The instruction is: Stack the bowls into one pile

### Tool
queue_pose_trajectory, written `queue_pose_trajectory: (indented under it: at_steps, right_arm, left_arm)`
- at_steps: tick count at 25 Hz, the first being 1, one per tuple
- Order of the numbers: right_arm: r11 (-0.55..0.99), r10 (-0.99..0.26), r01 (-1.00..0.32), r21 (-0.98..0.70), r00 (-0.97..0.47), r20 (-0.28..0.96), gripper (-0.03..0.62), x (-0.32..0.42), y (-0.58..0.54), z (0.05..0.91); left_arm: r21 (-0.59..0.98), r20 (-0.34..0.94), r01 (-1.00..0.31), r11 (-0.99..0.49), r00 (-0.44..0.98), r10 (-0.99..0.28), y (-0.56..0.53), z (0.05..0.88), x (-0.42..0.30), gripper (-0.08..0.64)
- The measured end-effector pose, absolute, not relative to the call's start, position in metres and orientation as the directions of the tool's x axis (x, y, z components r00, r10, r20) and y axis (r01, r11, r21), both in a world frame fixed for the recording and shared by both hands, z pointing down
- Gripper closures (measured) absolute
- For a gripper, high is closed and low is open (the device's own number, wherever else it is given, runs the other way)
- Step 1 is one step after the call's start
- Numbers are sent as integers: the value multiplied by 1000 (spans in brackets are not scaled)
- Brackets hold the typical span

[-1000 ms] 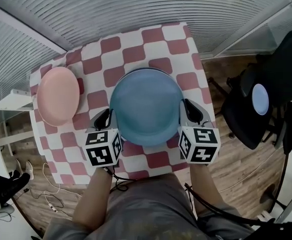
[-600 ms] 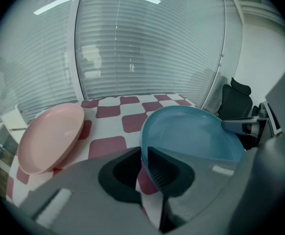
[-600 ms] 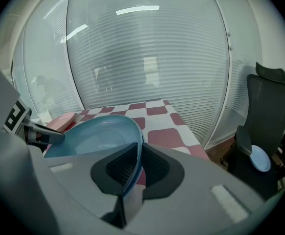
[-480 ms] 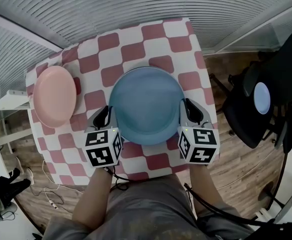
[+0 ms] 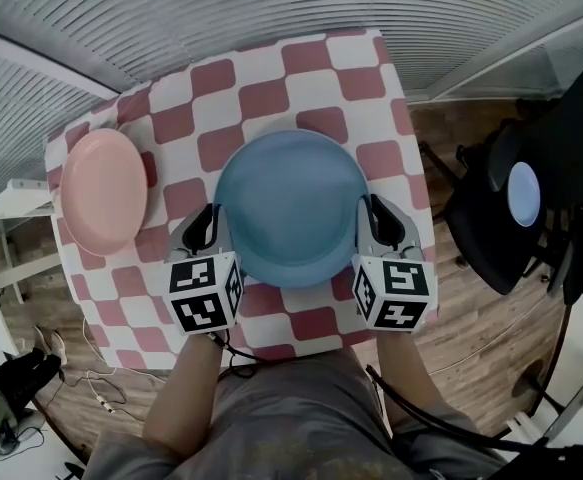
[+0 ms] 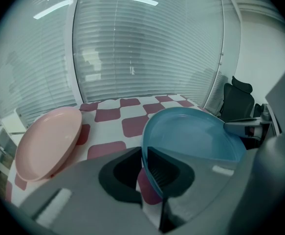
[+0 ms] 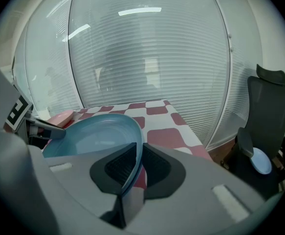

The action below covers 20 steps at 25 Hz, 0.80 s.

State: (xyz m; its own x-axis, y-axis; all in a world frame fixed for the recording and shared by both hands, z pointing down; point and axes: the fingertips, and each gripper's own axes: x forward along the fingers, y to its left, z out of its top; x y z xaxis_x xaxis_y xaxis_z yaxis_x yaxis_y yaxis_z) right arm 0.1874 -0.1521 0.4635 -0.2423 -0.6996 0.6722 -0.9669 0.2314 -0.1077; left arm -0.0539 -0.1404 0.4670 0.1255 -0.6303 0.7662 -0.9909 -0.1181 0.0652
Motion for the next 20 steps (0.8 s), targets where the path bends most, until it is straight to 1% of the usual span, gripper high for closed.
queue_pose_trajectory:
  at_steps: [7,10,14,20]
  right_arm:
    - [268,-702,-958,-105,-269,659,460,183,-153,460]
    - [270,-733,-959,-83,-261,628,448,185,-157,448]
    - [283,-765,-957,-68,-268,585,454,180,-156,430]
    - [337,-757,-939,-65,-311,574,477,157,-133,421]
  left_arm:
    - [57,726,-990,-125,128,-675,-146,457,-52,517]
    - [46,700,-991,-122,119,-704,-147,447,-54,517]
    - [47,671,-993,-111,113,-732,-144,437,-57,517]
    - [60,643,-991,-118,128,-755,-125,425,-57,517]
